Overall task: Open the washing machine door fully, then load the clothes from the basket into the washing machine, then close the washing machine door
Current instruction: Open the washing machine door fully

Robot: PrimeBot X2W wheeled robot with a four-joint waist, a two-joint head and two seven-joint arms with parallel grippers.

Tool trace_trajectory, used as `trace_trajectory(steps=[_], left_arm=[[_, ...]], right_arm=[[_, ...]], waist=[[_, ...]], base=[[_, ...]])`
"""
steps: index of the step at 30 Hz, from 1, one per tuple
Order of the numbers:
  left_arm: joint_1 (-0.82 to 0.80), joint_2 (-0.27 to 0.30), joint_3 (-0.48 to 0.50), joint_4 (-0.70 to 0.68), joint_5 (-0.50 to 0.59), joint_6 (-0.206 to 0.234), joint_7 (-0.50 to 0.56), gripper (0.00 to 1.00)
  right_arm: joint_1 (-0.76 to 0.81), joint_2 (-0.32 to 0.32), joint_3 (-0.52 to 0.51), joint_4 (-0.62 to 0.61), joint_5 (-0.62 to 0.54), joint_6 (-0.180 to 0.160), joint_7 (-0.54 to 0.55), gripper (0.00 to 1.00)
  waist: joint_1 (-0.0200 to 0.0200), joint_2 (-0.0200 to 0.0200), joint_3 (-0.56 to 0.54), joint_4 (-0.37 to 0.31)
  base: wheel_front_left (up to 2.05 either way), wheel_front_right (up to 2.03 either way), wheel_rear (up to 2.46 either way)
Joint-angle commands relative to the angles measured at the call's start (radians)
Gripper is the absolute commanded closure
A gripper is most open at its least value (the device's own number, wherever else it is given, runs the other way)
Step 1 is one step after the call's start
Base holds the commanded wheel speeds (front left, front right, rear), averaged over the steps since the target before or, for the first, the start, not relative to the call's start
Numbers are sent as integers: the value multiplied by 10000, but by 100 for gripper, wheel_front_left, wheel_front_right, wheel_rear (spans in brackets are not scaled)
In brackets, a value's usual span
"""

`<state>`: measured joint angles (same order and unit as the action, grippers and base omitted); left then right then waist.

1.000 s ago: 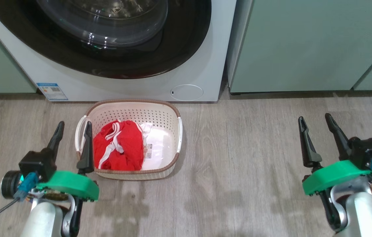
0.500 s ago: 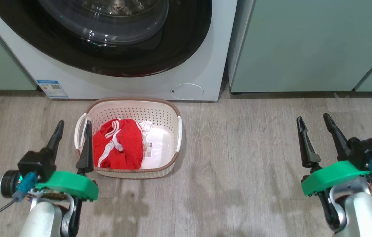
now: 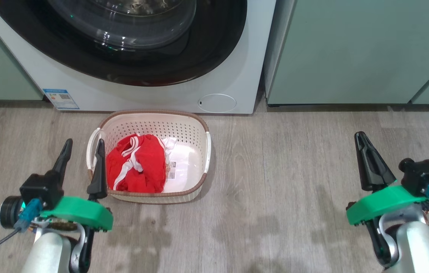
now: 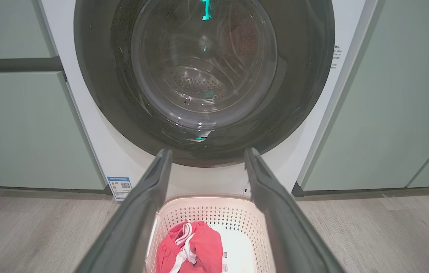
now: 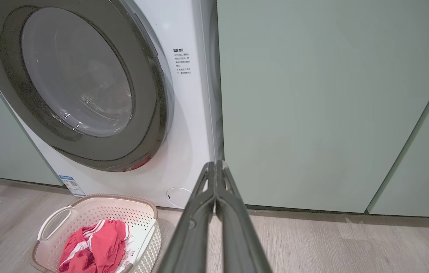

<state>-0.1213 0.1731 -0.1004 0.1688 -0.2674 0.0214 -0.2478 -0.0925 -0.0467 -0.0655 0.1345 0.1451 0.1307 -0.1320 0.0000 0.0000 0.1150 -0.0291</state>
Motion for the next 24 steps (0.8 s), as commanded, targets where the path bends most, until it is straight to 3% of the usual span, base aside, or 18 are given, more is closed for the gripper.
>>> trace_trajectory(steps=[1, 6, 8, 19, 24], left_arm=[[-428, 274, 286, -375, -80, 59, -118, 0], [-430, 281, 276, -406, -112, 78, -122, 0], [-441, 280, 268, -431, -117, 93, -123, 0], [-757, 260, 195, -797, -193, 94, -127, 0], [-991, 261, 187, -1057, -202, 97, -130, 0]], right_arm=[[-422, -35, 240, -344, 60, 0, -119, 100], [-472, -35, 354, -439, 533, 0, -291, 100], [-527, -35, 375, -477, 1473, 0, -419, 100], [-1386, -35, 284, 94, 11296, 0, 203, 100], [-2176, -38, -217, 737, 13493, 0, 1034, 100]], waist=[[0, 0, 4, -1], [0, 0, 36, -1], [0, 0, 63, 0], [0, 0, 574, 75], [0, 0, 1090, 173]], base=[[0, 0, 0], [0, 0, 0], [0, 0, 0], [0, 0, 0], [0, 0, 0]])
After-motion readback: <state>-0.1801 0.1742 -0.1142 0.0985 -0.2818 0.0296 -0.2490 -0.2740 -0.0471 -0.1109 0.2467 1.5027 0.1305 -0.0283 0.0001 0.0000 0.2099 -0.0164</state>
